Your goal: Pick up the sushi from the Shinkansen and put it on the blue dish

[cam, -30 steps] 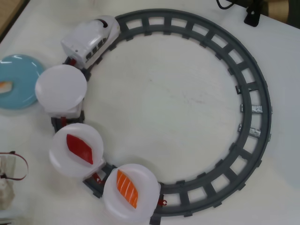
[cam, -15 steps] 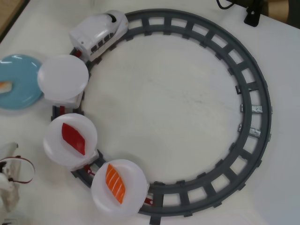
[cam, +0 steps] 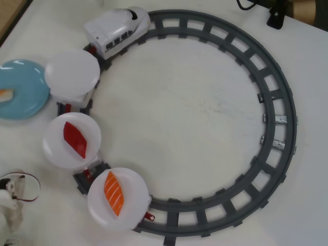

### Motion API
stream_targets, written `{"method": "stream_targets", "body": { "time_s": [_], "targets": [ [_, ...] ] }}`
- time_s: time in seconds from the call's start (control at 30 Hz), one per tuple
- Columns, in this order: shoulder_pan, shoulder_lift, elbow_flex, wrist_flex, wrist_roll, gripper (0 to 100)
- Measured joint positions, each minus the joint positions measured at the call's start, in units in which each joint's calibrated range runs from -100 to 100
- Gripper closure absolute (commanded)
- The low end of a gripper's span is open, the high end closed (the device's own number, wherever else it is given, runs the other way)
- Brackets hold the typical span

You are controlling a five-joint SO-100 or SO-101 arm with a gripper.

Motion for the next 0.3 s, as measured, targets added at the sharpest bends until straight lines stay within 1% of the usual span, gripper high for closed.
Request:
{"method": "stream_targets", "body": {
  "time_s": [0.3],
  "targets": [
    [0.00,0.00,0.18,0.00,0.00,97]
  ]
}}
